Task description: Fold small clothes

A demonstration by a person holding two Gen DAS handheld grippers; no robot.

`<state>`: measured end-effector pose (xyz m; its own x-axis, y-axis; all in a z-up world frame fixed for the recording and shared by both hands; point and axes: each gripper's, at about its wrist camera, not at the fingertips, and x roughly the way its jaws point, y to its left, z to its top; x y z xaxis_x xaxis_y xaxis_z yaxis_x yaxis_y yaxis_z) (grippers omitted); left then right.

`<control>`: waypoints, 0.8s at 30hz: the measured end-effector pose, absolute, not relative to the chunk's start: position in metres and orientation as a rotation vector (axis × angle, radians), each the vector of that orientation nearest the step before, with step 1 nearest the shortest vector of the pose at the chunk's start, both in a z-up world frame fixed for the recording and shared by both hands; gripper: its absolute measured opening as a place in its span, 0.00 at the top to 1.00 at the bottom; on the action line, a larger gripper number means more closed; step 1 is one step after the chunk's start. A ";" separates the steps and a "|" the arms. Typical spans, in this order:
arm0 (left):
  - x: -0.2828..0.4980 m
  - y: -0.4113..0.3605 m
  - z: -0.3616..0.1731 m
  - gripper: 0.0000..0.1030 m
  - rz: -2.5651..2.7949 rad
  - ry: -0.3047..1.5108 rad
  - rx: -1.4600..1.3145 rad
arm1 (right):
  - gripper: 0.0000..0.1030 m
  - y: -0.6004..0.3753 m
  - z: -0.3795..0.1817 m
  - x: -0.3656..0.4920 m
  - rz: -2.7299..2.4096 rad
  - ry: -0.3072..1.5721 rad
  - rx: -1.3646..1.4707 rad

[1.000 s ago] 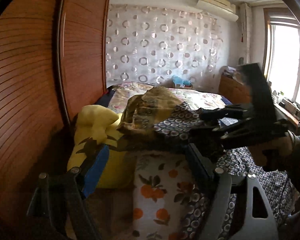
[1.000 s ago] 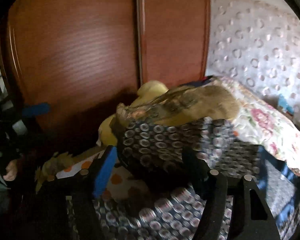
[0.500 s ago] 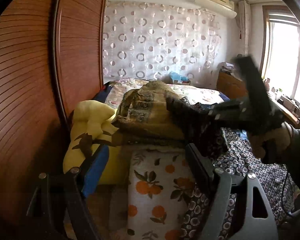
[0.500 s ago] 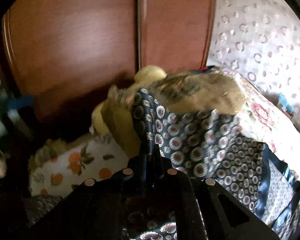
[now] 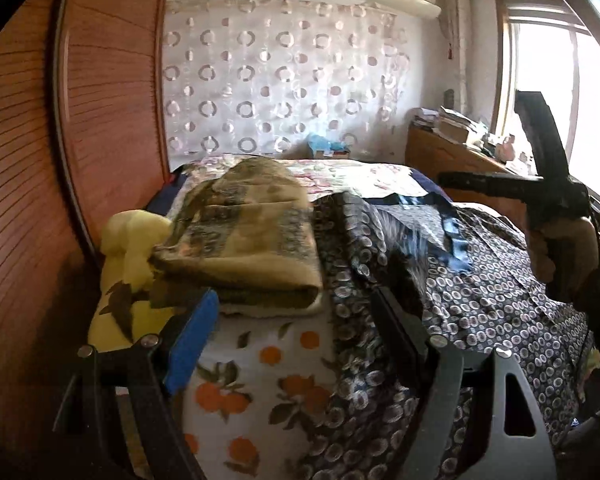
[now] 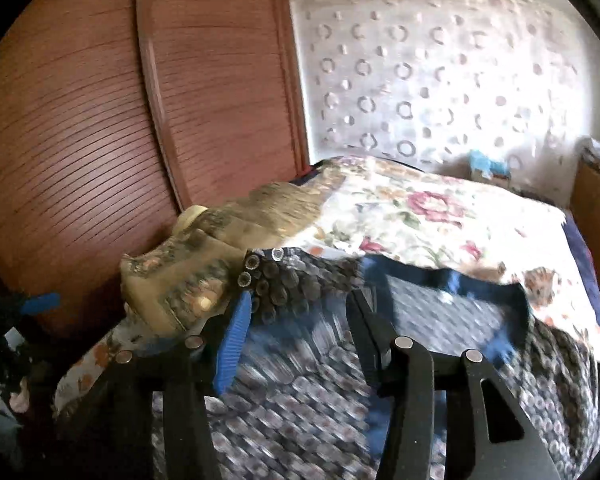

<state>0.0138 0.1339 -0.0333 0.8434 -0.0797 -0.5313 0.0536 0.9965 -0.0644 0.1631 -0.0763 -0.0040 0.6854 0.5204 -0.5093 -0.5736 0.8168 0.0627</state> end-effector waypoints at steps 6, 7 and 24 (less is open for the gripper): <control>0.033 0.112 -0.034 0.23 -0.111 0.584 -0.025 | 0.46 -0.107 -0.026 0.144 0.548 0.574 -0.143; 0.037 0.108 -0.034 0.23 -0.121 0.589 -0.021 | 0.45 -0.111 -0.029 0.139 0.535 0.583 -0.156; 0.120 0.065 -0.044 0.38 -0.227 0.709 0.039 | 0.40 -0.175 -0.069 0.163 0.360 0.810 -0.223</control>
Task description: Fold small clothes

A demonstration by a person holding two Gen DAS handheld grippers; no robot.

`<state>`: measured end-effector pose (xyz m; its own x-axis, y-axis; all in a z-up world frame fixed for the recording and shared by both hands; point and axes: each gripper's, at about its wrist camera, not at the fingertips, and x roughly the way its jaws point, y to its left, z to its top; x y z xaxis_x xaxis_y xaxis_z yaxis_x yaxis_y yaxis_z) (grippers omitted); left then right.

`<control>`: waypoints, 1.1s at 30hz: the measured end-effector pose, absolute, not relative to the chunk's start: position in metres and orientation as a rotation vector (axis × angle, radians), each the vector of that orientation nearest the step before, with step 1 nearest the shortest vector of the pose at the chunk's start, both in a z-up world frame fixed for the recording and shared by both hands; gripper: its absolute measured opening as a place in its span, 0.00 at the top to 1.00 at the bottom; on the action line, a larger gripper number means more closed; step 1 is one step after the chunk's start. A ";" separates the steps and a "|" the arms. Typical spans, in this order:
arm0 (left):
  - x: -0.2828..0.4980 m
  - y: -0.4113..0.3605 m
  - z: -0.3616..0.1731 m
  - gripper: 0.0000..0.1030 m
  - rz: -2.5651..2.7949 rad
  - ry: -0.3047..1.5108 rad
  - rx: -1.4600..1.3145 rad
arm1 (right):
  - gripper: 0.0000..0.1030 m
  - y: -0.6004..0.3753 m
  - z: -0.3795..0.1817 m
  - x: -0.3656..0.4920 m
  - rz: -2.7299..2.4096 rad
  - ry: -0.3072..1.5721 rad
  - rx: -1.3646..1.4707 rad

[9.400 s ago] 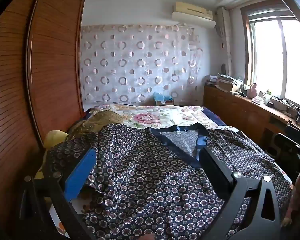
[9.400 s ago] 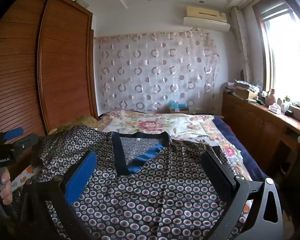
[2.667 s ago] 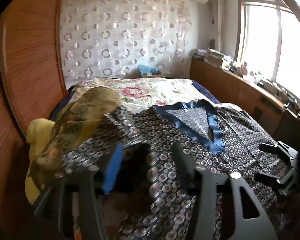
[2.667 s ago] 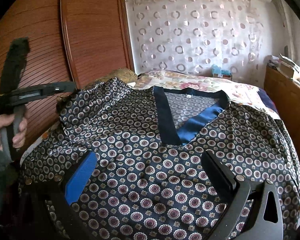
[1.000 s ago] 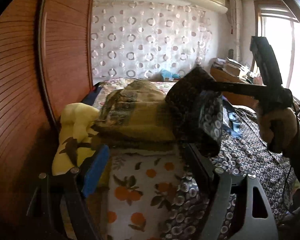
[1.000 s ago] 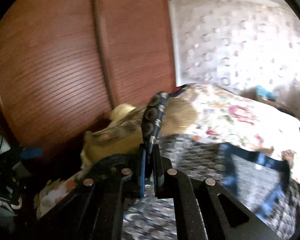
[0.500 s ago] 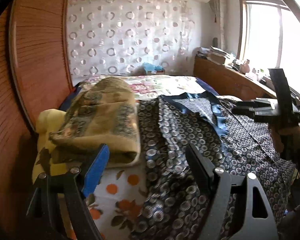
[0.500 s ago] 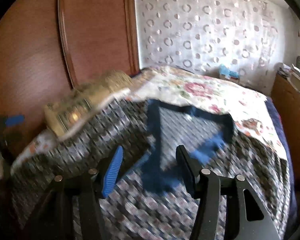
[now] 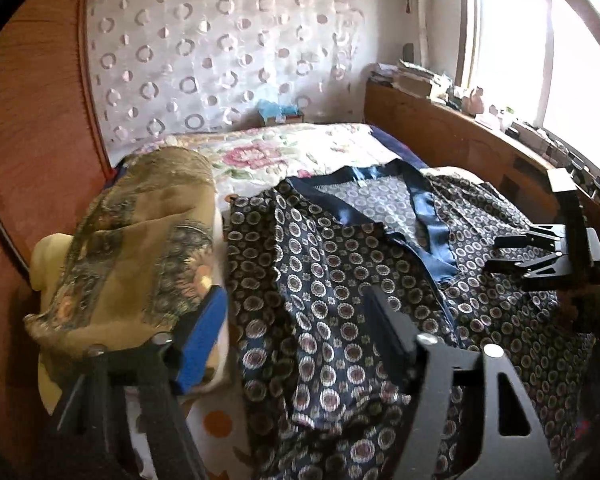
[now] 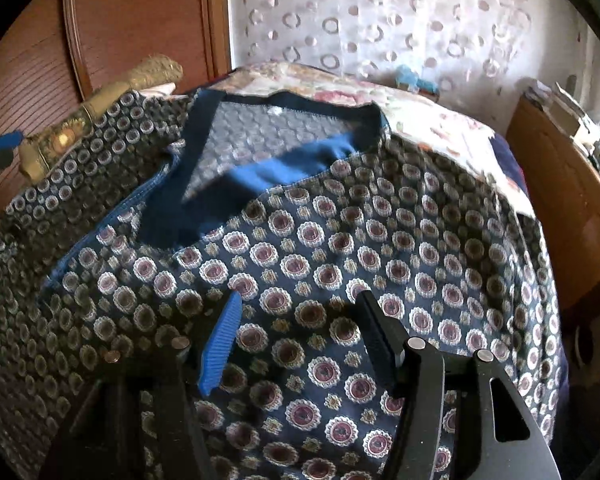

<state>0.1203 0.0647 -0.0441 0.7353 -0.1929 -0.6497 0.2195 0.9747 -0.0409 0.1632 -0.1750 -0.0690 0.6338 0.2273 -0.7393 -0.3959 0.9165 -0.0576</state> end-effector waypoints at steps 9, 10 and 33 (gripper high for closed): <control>0.174 0.063 -0.059 0.56 -0.204 0.817 0.035 | 0.20 -0.179 -0.077 0.164 0.362 0.808 -0.222; 0.181 0.061 -0.061 0.57 -0.199 0.828 0.037 | 0.20 -0.179 -0.077 0.163 0.361 0.809 -0.220; 0.206 0.072 -0.039 0.98 -0.146 0.793 0.054 | 0.17 -0.181 -0.079 0.163 0.350 0.811 -0.221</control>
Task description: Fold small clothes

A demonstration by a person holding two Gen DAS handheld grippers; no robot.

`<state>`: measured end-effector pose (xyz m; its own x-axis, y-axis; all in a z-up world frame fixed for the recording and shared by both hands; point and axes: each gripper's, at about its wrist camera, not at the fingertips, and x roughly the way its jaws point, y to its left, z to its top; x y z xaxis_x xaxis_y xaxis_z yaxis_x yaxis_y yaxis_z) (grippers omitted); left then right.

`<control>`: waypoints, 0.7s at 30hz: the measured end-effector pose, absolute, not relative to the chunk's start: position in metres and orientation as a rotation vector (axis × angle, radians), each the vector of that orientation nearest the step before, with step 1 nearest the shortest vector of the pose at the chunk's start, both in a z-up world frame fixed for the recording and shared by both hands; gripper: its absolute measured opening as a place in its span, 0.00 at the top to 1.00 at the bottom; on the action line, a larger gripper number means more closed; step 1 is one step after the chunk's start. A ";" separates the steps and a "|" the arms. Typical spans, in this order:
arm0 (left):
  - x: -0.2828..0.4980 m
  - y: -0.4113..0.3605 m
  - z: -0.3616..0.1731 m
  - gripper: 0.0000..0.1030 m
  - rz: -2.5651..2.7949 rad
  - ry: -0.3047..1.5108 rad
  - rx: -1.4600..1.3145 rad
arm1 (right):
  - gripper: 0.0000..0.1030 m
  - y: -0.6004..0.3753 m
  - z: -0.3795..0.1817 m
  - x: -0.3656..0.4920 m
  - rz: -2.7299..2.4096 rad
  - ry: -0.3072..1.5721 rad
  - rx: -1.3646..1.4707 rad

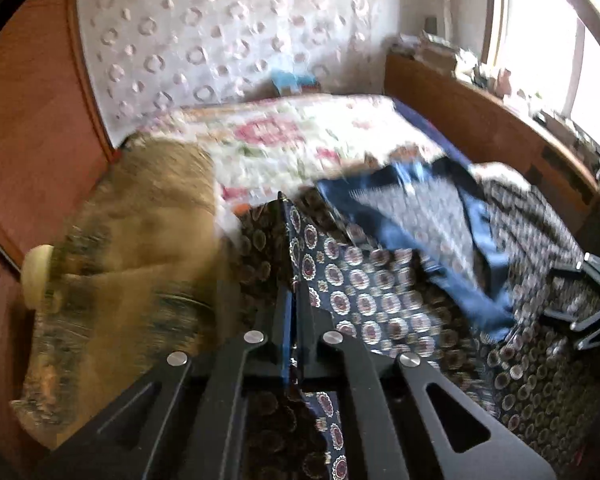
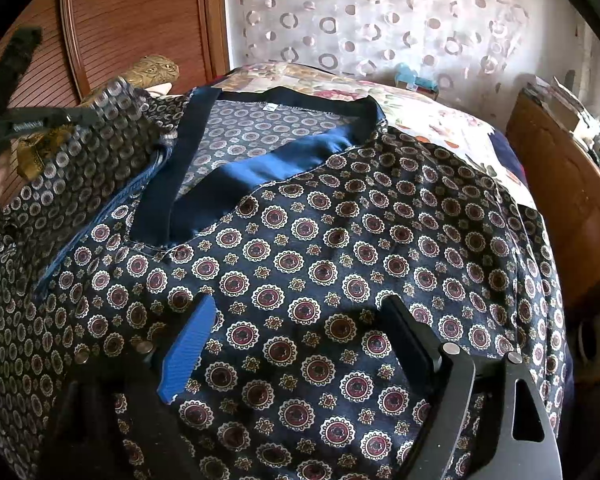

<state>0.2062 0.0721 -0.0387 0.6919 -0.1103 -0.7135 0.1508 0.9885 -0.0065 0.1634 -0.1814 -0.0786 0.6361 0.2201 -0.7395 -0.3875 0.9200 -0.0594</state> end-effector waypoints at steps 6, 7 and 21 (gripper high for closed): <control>0.200 0.112 -0.008 0.98 -0.062 0.717 0.023 | 0.16 -0.182 -0.079 0.163 0.350 0.811 -0.222; 0.201 0.118 -0.007 0.98 -0.053 0.717 0.020 | 0.16 -0.182 -0.079 0.163 0.349 0.811 -0.222; 0.190 0.135 -0.014 0.94 -0.013 0.696 0.019 | 0.16 -0.182 -0.078 0.163 0.347 0.811 -0.223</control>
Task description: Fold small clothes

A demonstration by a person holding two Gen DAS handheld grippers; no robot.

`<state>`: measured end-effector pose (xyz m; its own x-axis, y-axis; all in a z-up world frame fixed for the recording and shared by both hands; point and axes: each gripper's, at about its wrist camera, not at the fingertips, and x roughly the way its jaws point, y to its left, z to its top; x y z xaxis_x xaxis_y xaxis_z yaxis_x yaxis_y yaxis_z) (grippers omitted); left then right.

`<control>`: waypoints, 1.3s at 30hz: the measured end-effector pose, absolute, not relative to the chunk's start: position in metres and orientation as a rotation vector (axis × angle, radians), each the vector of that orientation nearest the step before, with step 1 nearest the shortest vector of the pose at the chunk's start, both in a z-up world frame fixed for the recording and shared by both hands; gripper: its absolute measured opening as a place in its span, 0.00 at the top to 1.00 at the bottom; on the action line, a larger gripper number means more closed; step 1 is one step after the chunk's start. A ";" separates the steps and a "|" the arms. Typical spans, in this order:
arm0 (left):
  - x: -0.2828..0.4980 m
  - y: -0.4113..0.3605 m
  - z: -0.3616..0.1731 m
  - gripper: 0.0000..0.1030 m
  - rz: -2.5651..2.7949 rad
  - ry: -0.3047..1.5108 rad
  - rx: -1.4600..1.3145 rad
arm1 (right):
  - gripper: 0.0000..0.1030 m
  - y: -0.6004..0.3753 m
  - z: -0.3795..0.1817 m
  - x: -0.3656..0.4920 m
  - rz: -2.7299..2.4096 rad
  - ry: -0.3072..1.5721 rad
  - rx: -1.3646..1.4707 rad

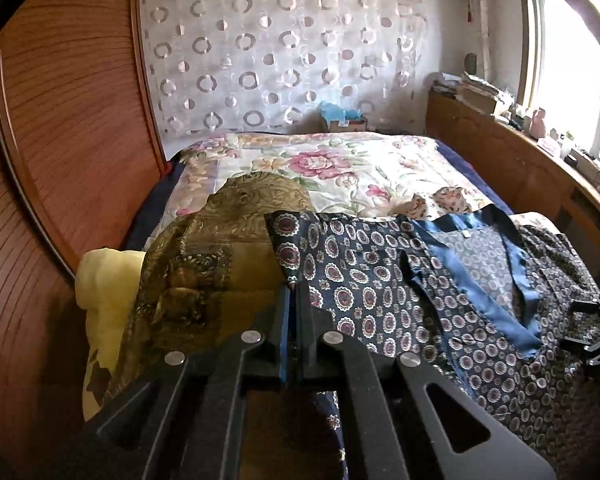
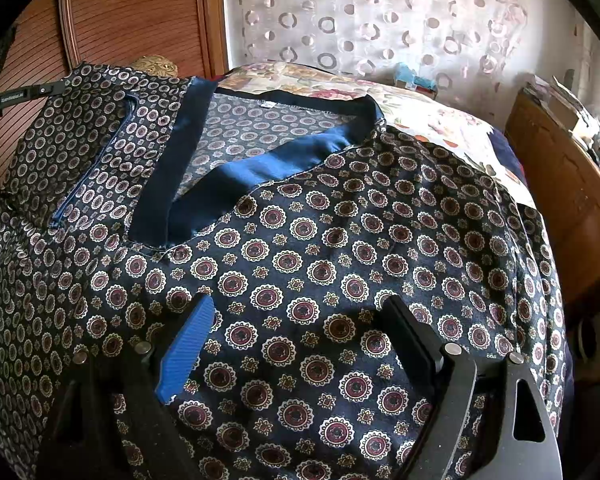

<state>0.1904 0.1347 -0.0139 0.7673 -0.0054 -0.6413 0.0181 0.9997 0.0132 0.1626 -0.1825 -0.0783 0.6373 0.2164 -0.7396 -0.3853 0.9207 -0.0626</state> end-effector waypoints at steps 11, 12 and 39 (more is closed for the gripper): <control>0.109 0.111 0.013 0.22 -0.076 0.480 0.019 | 0.15 -0.183 -0.078 0.162 0.345 0.811 -0.223; 0.104 0.109 0.013 0.21 -0.087 0.474 0.018 | 0.15 -0.183 -0.078 0.162 0.345 0.811 -0.224; 0.046 0.017 -0.034 0.21 -0.231 0.549 -0.006 | 0.33 -0.329 -0.051 0.098 0.145 0.711 -0.082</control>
<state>0.0463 0.0169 -0.0338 0.8278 -0.2188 -0.5166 0.2155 0.9742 -0.0674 0.0978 -0.3295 -0.0506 0.7479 0.1049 -0.6555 -0.1608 0.9867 -0.0256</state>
